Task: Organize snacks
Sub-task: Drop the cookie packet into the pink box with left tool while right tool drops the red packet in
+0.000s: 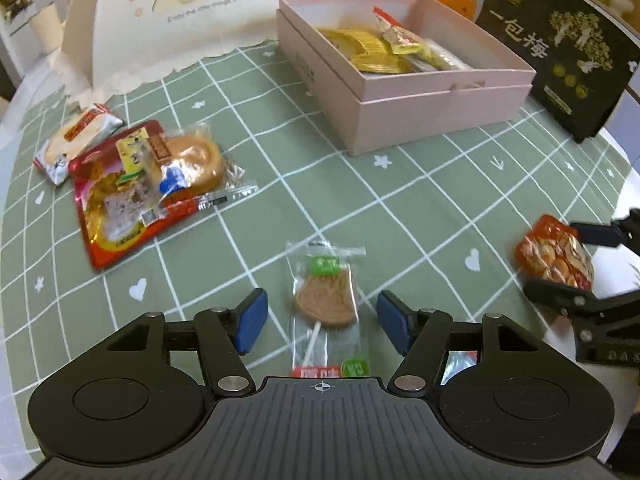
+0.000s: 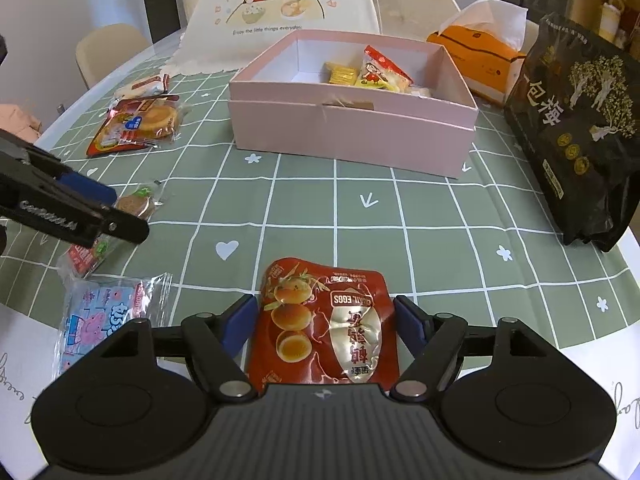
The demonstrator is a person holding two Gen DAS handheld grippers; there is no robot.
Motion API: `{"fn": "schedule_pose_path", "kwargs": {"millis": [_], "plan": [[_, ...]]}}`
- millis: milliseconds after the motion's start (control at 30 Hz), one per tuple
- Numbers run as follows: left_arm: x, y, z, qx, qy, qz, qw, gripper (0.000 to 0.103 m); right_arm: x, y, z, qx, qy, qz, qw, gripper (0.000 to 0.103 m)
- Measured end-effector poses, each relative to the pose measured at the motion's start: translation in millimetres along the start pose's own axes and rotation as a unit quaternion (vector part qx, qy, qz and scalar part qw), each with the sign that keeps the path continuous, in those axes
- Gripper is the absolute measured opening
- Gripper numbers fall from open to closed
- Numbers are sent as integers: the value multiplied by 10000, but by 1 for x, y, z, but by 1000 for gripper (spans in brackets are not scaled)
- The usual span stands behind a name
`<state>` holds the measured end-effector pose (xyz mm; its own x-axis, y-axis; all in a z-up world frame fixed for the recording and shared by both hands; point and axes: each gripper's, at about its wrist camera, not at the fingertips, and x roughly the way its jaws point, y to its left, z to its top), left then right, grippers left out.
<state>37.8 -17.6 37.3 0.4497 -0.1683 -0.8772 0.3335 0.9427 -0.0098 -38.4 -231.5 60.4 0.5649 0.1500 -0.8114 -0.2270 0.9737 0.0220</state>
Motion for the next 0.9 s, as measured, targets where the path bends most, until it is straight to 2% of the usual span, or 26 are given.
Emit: {"fn": "schedule_pose_path", "kwargs": {"millis": [67,100,133,200,267,367,400,500,567,633,733,767,833,867,900], "plan": [[-1,0,2,-37,-7,-70,10000,59,-2,-3,0,42,65,40,10000,71],[-2,-1,1,23,-36,-102,9999,45,-5,-5,0,62,46,60,10000,71],[-3,-2,0,88,-48,-135,9999,42,-9,-7,0,54,7,71,10000,70],[-6,-5,-2,220,-58,-278,9994,41,-20,-10,3,16,-104,73,9999,70],[-19,-7,0,330,-261,-479,9980,40,-38,-15,13,-42,-351,59,9994,70],[-66,-8,25,379,-953,-674,9924,39,-75,-27,38,-159,-1061,-13,9942,70],[-88,-7,38,372,-1308,-751,9879,39,-87,-33,48,-174,-1332,-58,9909,70],[-147,-2,84,363,-2411,-851,9661,39,-117,-48,80,-149,-2024,-178,9790,70],[-162,-2,113,340,-2825,-902,9544,40,-129,-57,99,-109,-2338,-252,9719,70],[-157,-4,139,233,-3006,-1031,9479,40,-134,-62,112,-105,-2520,-395,9669,70],[-117,-3,167,-185,-2923,-1390,9460,44,-133,-64,122,-200,-2676,-575,9616,70],[-98,-2,174,-316,-2768,-1519,9483,47,-131,-64,123,-221,-2667,-593,9617,70],[-60,2,180,-659,-2183,-1504,9620,43,-124,-64,125,-246,-2544,-651,9646,70],[-52,6,176,-810,-2019,-1497,9645,43,-123,-64,126,-271,-2495,-667,9657,70],[-49,11,169,-933,-2000,-1622,9618,43,-121,-65,126,-310,-2482,-663,9659,70]]}}
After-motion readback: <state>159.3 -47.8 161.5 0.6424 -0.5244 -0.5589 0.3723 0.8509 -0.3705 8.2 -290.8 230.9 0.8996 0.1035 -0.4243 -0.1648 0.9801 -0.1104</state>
